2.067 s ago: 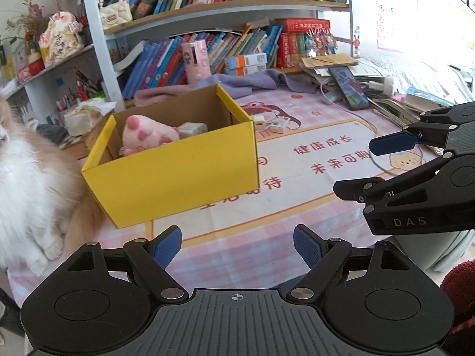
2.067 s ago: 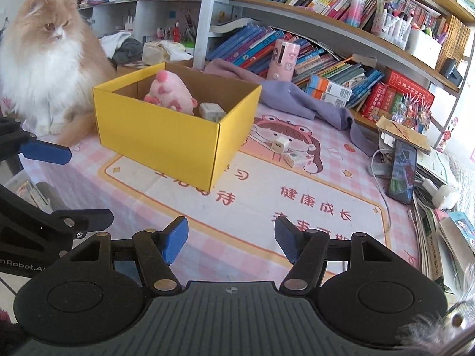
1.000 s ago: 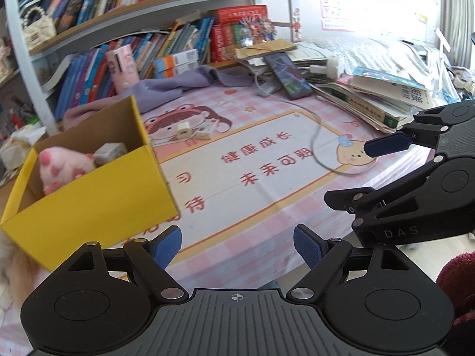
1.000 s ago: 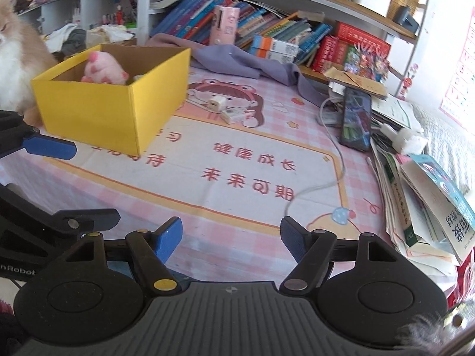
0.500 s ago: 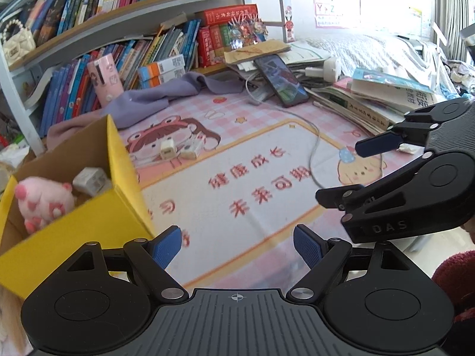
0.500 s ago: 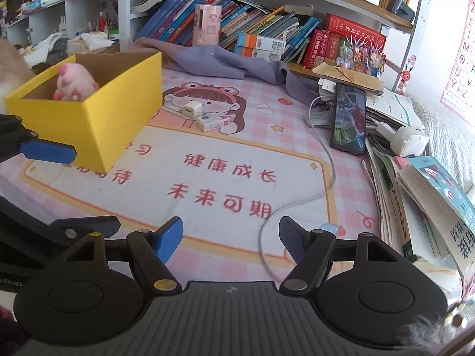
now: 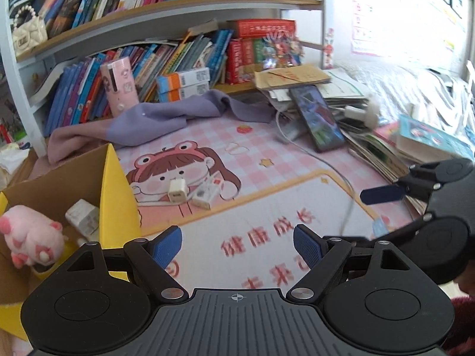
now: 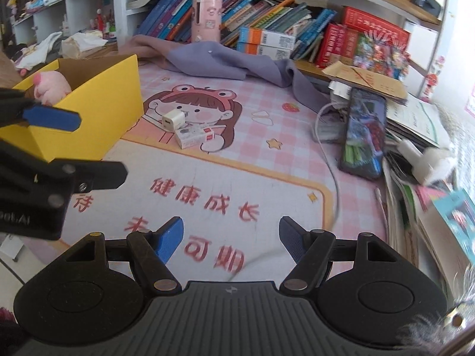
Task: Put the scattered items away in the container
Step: 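Grasp the white charger plug with the left tool while the right tool grasps the white card box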
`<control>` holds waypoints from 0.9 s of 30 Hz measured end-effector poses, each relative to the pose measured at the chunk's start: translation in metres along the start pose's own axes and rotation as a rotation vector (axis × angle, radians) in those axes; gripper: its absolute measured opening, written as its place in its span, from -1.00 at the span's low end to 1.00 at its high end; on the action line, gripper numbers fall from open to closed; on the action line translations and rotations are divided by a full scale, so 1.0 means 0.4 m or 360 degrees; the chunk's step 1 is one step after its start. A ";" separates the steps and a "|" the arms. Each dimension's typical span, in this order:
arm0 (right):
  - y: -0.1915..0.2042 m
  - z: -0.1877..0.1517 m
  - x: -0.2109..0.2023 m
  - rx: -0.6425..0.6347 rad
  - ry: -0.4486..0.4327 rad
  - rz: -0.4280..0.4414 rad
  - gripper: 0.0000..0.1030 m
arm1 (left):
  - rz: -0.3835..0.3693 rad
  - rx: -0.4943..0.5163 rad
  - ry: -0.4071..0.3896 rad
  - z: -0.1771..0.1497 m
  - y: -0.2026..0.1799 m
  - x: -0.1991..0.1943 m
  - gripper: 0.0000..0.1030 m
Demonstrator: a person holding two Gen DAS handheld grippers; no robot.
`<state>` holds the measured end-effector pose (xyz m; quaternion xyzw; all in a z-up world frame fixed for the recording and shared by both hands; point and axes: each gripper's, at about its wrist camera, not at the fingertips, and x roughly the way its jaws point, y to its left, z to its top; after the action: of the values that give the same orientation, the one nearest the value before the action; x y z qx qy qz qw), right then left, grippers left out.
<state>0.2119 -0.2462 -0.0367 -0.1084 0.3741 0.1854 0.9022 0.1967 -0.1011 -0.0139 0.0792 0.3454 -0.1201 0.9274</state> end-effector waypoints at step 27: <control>-0.015 0.197 0.352 -0.0328 -0.0206 0.0454 0.33 | 0.0436 -0.0387 0.0437 0.179 0.139 0.404 -0.09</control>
<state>0.3561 -0.1899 -0.0822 -0.1341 0.3060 0.3552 0.8731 0.3752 -0.0913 -0.0632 0.0287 0.4664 0.0612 0.8820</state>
